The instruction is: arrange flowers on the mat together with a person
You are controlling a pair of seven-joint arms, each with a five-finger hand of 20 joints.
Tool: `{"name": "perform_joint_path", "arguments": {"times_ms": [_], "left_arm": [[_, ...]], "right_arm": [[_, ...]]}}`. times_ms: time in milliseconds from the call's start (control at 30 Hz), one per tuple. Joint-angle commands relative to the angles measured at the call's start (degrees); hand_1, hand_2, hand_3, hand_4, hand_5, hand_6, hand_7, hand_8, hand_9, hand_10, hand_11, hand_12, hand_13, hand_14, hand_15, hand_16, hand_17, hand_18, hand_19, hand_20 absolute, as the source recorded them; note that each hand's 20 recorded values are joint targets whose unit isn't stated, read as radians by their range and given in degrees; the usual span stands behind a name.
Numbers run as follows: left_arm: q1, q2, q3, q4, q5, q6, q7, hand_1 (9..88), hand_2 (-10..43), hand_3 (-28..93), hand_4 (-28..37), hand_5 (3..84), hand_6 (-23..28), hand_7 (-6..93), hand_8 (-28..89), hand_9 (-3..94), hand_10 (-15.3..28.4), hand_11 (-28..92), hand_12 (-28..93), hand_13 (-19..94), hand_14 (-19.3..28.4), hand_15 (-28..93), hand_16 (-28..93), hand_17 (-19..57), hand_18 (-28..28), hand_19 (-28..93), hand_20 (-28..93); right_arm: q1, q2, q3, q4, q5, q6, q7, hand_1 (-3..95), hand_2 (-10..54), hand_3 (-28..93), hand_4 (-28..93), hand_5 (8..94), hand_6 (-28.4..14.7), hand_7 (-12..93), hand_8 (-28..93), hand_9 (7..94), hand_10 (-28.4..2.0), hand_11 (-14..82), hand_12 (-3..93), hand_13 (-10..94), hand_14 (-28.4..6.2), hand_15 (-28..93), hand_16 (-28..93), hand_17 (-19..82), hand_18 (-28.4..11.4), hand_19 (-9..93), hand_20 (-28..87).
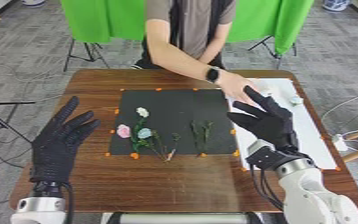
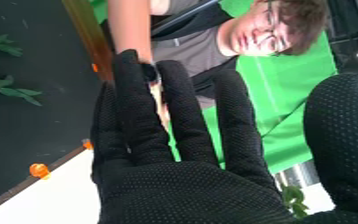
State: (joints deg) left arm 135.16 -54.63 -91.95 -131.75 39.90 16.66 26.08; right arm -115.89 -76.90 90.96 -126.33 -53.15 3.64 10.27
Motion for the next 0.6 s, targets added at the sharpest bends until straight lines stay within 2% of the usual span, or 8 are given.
{"name": "perform_joint_path", "arguments": {"times_ms": [33,267,367,400,500,600], "left_arm": [[0.6,-0.39,0.05,0.37,-0.05,0.21,-0.59,19.0,7.0,76,-28.3,33.8,5.9,9.0,-9,37.1,19.6,20,11,29,27.7,47,-9,-6.1,25.8,62,-1],[1.0,-0.42,-0.03,0.32,-0.56,0.58,-0.45,19.0,7.0,76,-28.3,33.7,5.9,8.9,-9,36.9,19.6,20,11,29,27.3,46,-9,-6.2,26.0,60,-2],[0.3,-0.44,0.25,0.61,-0.36,0.32,-0.56,19.0,7.0,76,-28.3,33.7,5.9,9.0,-9,36.8,19.7,20,11,29,27.4,46,-9,-6.3,26.0,60,-2],[0.2,-0.23,0.47,0.57,-0.63,0.61,-0.19,19.1,7.0,76,-28.3,33.7,6.0,9.0,-9,36.8,19.8,20,11,29,27.4,46,-9,-6.3,25.9,60,-2],[0.3,-0.49,0.36,0.47,-0.39,0.46,-0.88,19.1,7.1,76,-28.3,33.7,6.0,9.0,-9,36.7,19.7,20,11,29,27.5,46,-9,-6.4,25.9,60,-2],[0.4,-0.45,0.39,0.46,-0.46,0.64,-0.80,19.1,7.1,76,-28.3,33.6,6.0,9.2,-9,36.7,19.8,21,11,29,27.6,46,-9,-6.5,25.7,60,-2]], "right_arm": [[-0.5,0.3,0.4,0.2,0.4,0.6,-0.9,18.1,4.5,82,-28,42.6,1.5,11,-13,49.1,-17.3,10.1,11.5,40,-21.2,31,13,3,-21.8,46,16],[-0.5,0.8,0.9,0.3,0.2,0.9,-0.4,18.1,4.3,82,-28,42.5,1.7,11,-13,48.8,-17.2,9.9,11.5,40,-21.5,29,13,3,-21.8,46,16],[-0.3,1.1,0.9,0.5,0.3,1.2,-0.4,18.1,4.3,82,-28,42.4,1.7,11,-13,48.7,-17.2,9.8,11.5,40,-21.4,29,13,3,-21.8,45,16],[0.0,1.0,0.9,0.6,0.1,0.9,-0.2,18.1,4.3,82,-28,42.4,1.7,12,-13,48.7,-17.2,9.8,11.5,40,-21.4,29,13,3,-21.8,45,16],[-0.1,1.4,1.1,0.6,-0.1,1.1,0.1,18.0,4.3,82,-28,42.4,1.7,12,-13,48.7,-17.2,9.8,11.6,40,-21.3,29,13,3,-21.8,45,16],[0.0,2.1,1.2,0.6,-0.9,1.9,0.3,18.1,4.2,82,-28,42.4,1.7,12,-13,48.9,-17.2,10.0,11.7,40,-21.2,30,13,3,-21.8,46,16]]}}
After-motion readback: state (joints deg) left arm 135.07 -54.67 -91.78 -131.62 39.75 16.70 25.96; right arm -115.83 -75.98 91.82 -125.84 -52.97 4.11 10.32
